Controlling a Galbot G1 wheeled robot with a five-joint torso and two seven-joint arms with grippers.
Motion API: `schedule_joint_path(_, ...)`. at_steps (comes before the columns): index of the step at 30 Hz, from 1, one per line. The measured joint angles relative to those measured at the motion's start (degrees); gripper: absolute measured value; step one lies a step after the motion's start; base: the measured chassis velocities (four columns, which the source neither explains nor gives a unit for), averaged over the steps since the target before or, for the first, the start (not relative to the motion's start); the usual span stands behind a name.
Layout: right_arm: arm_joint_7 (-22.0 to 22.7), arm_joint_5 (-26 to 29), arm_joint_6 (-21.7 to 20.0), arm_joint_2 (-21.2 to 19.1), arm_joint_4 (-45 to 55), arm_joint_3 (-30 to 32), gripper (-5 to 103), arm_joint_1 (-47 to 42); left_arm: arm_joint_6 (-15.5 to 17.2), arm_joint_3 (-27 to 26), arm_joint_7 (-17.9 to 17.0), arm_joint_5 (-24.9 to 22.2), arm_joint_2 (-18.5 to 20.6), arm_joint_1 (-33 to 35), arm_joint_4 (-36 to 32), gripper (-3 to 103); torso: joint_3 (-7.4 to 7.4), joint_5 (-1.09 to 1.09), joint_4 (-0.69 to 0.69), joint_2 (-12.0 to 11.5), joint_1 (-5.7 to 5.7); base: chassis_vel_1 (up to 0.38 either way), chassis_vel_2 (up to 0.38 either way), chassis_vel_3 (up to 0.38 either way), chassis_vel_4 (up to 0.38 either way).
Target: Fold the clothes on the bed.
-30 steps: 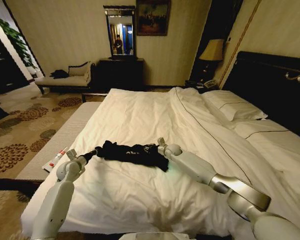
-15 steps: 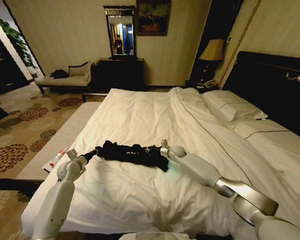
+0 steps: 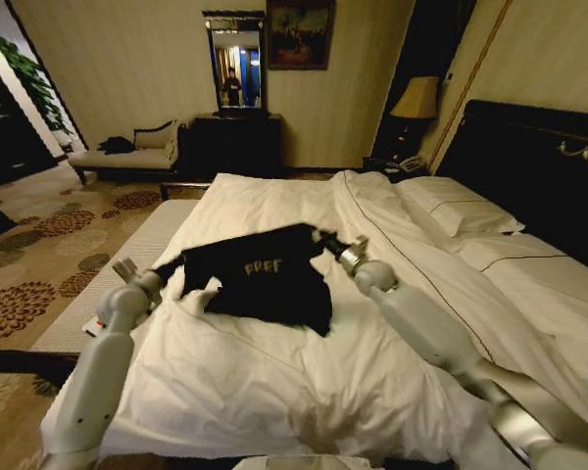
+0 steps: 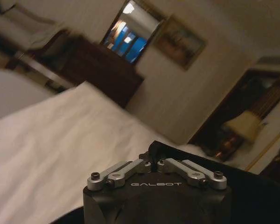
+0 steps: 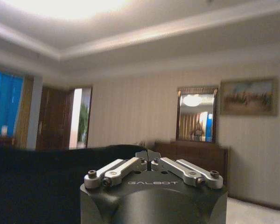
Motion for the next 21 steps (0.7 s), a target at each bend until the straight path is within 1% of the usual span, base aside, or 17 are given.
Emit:
schedule_joint_path(3, 1.33, 4.02, -0.23, -4.87, 7.79, 5.51, 0, -2.83, 0.09, -1.16, -0.94, -4.19, 3.99, -1.66, -3.77, 1, 0.0, -0.02, 0.02, 0.0, 0.0, 0.0, 0.0, 0.0, 0.0)
schedule_joint_path(4, 1.33, 4.02, -0.23, -4.87, 7.79, 5.51, 0, -2.83, 0.09, -1.16, -0.94, -4.19, 3.99, -1.66, -3.77, 1, 0.0, -0.02, 0.02, 0.0, 0.0, 0.0, 0.0, 0.0, 0.0)
schedule_joint_path(5, 1.76, 5.5, -0.04, -6.47, 10.2, 6.92, 0, -3.64, 0.09, -1.76, -1.17, -5.78, 5.58, -2.14, -4.99, 1, 0.0, -0.03, 0.01, 0.0, 0.0, 0.0, 0.0, 0.0, 0.0)
schedule_joint_path(7, 3.39, 9.7, 0.48, -11.17, 17.15, 10.34, 0, -5.42, 0.07, -3.2, -1.87, -9.87, 9.0, -3.23, -7.7, 1, 0.0, -0.02, 0.01, 0.0, 0.0, 0.0, 0.0, 0.0, 0.0)
schedule_joint_path(8, 4.07, 11.23, 0.53, -12.68, 19.66, 11.73, 0, -6.08, 0.06, -3.79, -2.16, -11.41, 10.21, -3.64, -8.66, 1, 0.0, -0.01, 0.01, 0.0, 0.0, 0.0, 0.0, 0.0, 0.0)
schedule_joint_path(9, 4.07, 11.23, 0.53, -12.68, 19.66, 11.73, 0, -6.08, 0.06, -3.79, -2.16, -11.41, 10.21, -3.64, -8.66, 1, 0.0, -0.01, 0.01, 0.0, 0.0, 0.0, 0.0, 0.0, 0.0)
schedule_joint_path(10, 5.33, 13.93, 0.49, -15.12, 23.74, 14.84, 0, -7.38, -0.01, -4.98, -2.68, -14.14, 12.21, -4.36, -10.66, 1, 0.0, -0.02, 0.02, 0.0, 0.0, 0.0, 0.0, 0.0, 0.0)
schedule_joint_path(12, 6.7, 17.54, 0.13, -18.38, 28.82, 20.44, 0, -9.81, -0.08, -7.06, -3.26, -17.28, 14.61, -5.07, -13.46, 1, -0.01, -0.03, 0.03, 0.0, -0.01, 0.0, 0.0, 0.0, 0.0)
schedule_joint_path(13, 7.26, 19.84, -0.11, -20.6, 31.82, 25.47, 0, -12.73, -0.11, -8.92, -3.77, -19.65, 16.28, -5.26, -15.6, 1, -0.01, -0.05, 0.03, 0.01, 0.0, 0.0, 0.0, 0.0, 0.0)
schedule_joint_path(14, 7.26, 19.84, -0.11, -20.6, 31.82, 25.47, 0, -12.73, -0.11, -8.92, -3.77, -19.65, 16.28, -5.26, -15.6, 1, -0.01, -0.05, 0.03, 0.01, 0.0, 0.0, 0.0, 0.0, 0.0)
schedule_joint_path(15, 7.56, 21.92, -0.33, -22.64, 34.67, 31.15, 0, -16.49, -0.13, -10.62, -4.13, -21.87, 17.65, -5.22, -17.44, 1, -0.01, -0.01, 0.02, 0.01, -0.01, 0.0, 0.0, 0.0, 0.0)
schedule_joint_path(16, 8.09, 23.9, -0.74, -24.3, 36.86, 35.74, 0, -19.28, -0.15, -12.81, -4.44, -24.14, 18.87, -4.63, -19.17, 1, -0.01, 0.0, -0.03, 0.01, -0.01, 0.0, 0.0, 0.0, 0.0)
schedule_joint_path(17, 9.04, 26.0, -1.15, -25.75, 38.92, 39.04, 0, -21.1, -0.14, -16.1, -4.68, -26.78, 20.23, -3.22, -21.04, 1, -0.02, -0.03, -0.06, 0.02, -0.01, 0.0, 0.0, 0.0, 0.0)
schedule_joint_path(18, 10.21, 28.36, -1.83, -26.91, 40.36, 41.14, 0, -22.1, -0.12, -20.86, -4.83, -29.63, 21.65, -0.95, -23.1, 1, -0.02, -0.03, -0.06, 0.01, -0.02, 0.0, 0.0, 0.0, 0.0)
schedule_joint_path(19, 11.31, 30.66, -2.83, -27.92, 41.35, 43.91, 0, -22.7, -0.01, -24.89, -5.02, -31.9, 22.77, 1.05, -24.53, 1, -0.02, 0.04, 0.04, 0.01, -0.02, 0.0, 0.0, 0.0, 0.0)
schedule_joint_path(20, 11.31, 30.66, -2.83, -27.92, 41.35, 43.91, 0, -22.7, -0.01, -24.89, -5.02, -31.9, 22.77, 1.05, -24.53, 1, -0.02, 0.04, 0.04, 0.01, -0.02, 0.0, 0.0, 0.0, 0.0)
schedule_joint_path(21, 13.39, 33.64, -4.44, -29.39, 41.97, 47.67, 0, -23.11, 0.29, -29.5, -5.35, -34.78, 24.1, 3.09, -25.81, 1, -0.02, 0.0, 0.08, 0.02, -0.02, 0.0, 0.0, 0.0, 0.0)
